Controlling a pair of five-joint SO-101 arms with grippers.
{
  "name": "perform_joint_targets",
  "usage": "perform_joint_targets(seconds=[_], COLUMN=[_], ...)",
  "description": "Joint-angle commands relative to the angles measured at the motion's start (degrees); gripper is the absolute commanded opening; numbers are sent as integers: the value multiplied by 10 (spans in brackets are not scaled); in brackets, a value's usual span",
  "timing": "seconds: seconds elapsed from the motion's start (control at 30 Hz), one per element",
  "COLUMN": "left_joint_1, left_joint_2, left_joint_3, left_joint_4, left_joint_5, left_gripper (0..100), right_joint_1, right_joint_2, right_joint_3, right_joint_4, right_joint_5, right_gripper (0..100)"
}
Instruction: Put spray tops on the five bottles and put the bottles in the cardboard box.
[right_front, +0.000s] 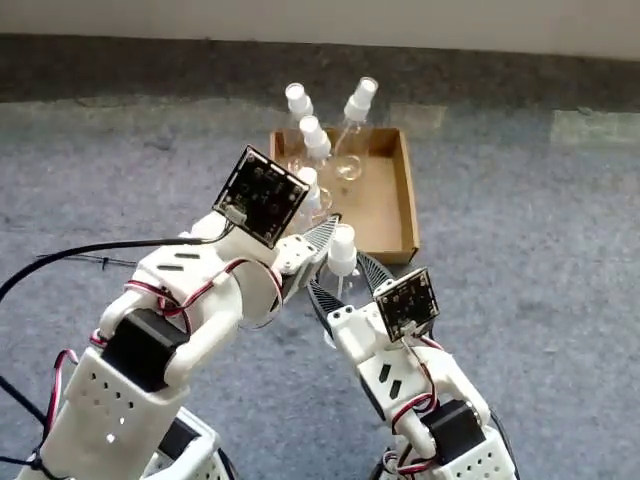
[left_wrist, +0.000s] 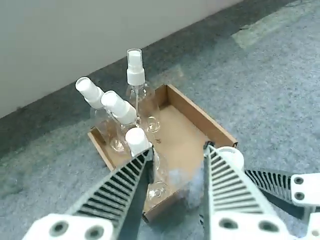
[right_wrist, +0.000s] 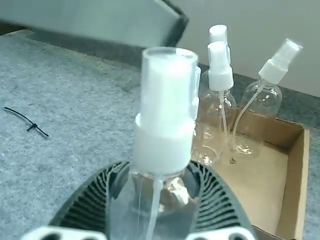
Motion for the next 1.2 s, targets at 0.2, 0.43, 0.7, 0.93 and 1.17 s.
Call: perform_joint_targets(seconds=[0.2,0.43,0.7,0.93,1.17], left_joint_1=[-16,-149,-320,-372,-382], left_joint_2=[-72,-117,-134,-135,-133], left_joint_3=[-55,-40,166,365,403], left_joint_4=[10,63,55,-98,-135], left_joint_5=[-9,-45,-43,-44,-43], left_gripper=[160,158,158,161,158], right_joint_1=[147,258,247,189,197], right_joint_2=[-1,58,328,582,748], right_joint_3=[-89,-113,-137,-255,-407], right_joint_4=[-22,-159,-371,-407,-411], right_joint_5=[-1,0,79,251,45], right_gripper=[3,3,3,3,3])
